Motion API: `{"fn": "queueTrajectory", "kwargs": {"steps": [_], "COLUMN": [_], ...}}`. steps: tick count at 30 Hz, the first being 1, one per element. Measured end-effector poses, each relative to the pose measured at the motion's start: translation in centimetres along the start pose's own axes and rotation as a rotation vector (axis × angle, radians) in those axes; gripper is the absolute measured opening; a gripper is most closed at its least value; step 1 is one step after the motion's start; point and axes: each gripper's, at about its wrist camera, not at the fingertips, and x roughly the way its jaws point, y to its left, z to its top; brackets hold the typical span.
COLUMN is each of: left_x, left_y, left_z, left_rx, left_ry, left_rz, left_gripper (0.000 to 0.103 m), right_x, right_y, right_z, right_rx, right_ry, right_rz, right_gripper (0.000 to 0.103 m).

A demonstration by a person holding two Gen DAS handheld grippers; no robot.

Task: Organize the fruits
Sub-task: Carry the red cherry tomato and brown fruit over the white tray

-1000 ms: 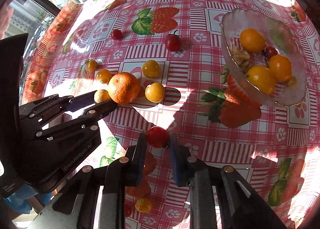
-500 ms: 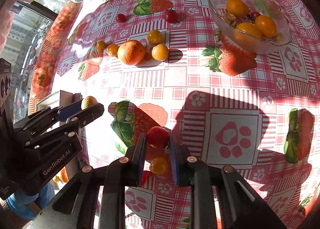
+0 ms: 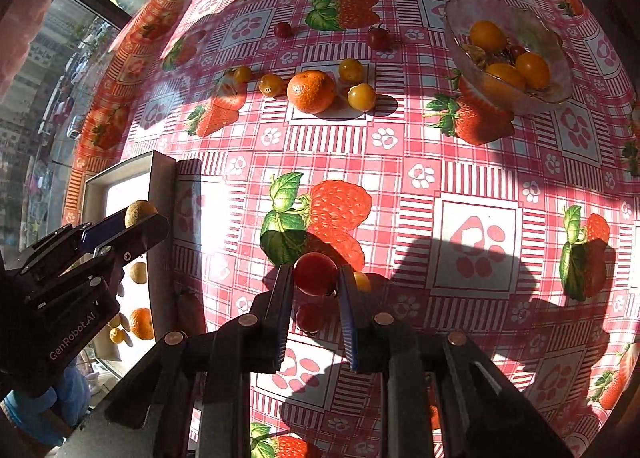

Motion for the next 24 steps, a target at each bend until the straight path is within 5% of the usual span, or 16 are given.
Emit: {"fn": "queueTrajectory", "kwargs": {"steps": [14, 24], "left_x": [-3.0, -0.3], "left_y": [8.3, 13.3], "left_z": [-4.0, -5.2], "left_rx": [-0.137, -0.217], "left_ry": [-0.016, 0.029], "left_rz": [0.059, 0.115], "left_gripper": [0.03, 0.03], "right_x": [0.3, 3.3], "right_y": [8.6, 16.1], "right_z": [0.3, 3.0], "right_rx": [-0.12, -0.236], "right_ry": [0.013, 0.039], "right_rz": [0.034, 0.078], "right_gripper": [0.024, 0.024]}}
